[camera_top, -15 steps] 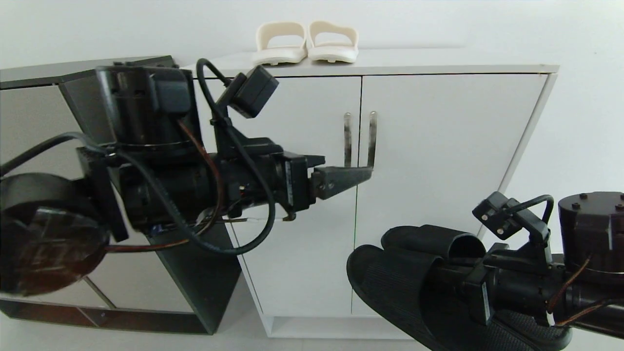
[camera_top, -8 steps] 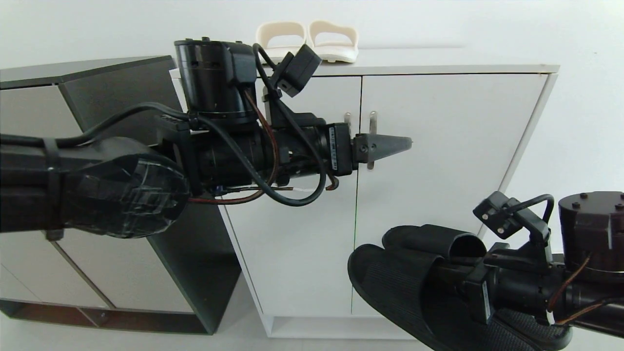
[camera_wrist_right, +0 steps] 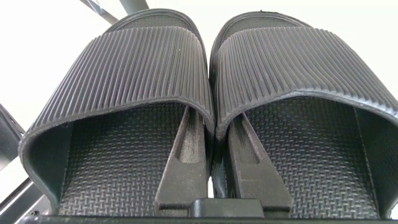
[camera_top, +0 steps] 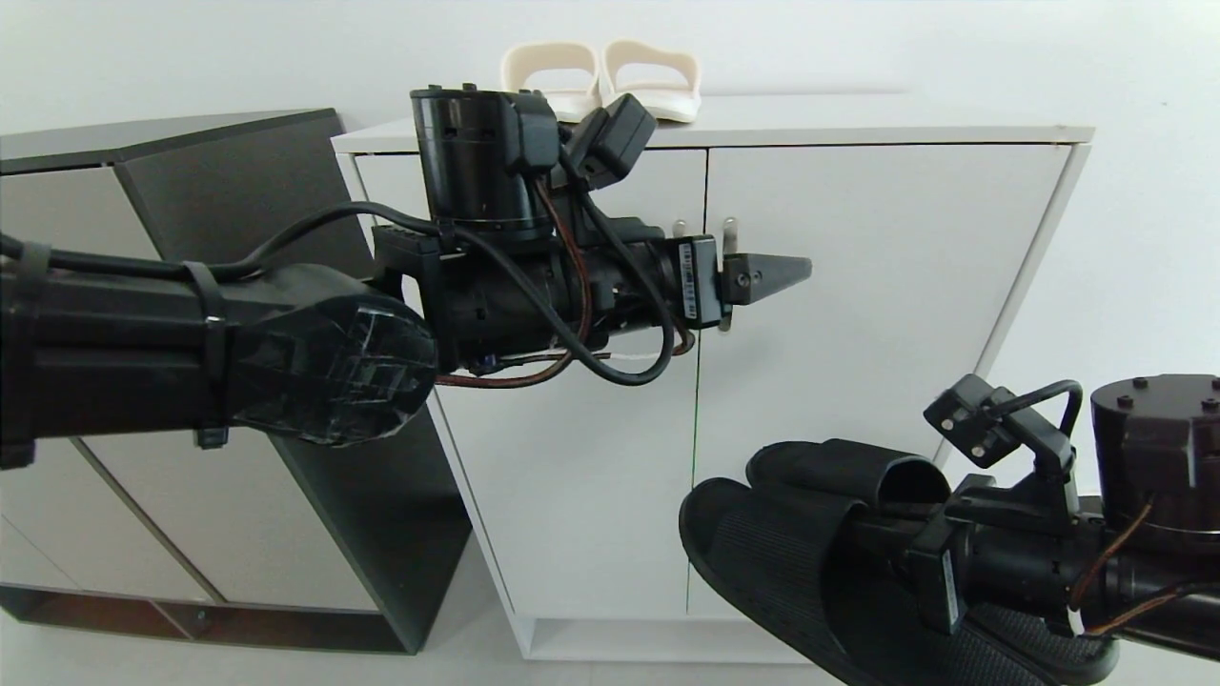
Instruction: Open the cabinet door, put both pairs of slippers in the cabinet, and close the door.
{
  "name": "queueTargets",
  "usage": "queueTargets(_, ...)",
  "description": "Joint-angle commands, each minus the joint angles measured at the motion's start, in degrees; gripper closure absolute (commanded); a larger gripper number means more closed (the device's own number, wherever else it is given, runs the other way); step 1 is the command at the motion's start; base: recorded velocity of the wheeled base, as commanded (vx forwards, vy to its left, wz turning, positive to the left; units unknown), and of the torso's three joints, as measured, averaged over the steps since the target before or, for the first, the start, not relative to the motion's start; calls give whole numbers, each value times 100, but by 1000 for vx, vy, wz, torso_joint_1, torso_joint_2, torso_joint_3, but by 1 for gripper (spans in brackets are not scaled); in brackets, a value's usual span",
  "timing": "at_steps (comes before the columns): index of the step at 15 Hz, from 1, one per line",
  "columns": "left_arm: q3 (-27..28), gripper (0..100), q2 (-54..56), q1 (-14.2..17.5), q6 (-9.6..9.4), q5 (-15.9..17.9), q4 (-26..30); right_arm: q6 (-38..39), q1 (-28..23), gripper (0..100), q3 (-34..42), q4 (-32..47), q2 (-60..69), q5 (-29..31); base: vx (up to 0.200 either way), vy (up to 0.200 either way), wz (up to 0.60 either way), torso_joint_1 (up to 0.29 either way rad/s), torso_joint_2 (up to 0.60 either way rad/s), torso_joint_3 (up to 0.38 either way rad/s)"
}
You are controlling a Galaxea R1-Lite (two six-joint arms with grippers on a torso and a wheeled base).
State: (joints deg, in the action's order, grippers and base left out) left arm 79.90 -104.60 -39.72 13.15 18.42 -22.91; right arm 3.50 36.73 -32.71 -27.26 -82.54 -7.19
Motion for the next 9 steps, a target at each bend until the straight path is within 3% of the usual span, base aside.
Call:
queueTargets(1,70,0,-61,-19,-6,-84,-3,2,1,100,1,1,-16,-1,0,0,0,0,0,0)
queueTargets(4,325,0,-307,-124,-6,-453,-3,10,1,100,-8,-8,-34,-1,0,0,0,0,0,0)
queueTargets(9,518,0,-606,-124,-6,-655,5,10,1,100,-8,-8,-34,-1,0,0,0,0,0,0)
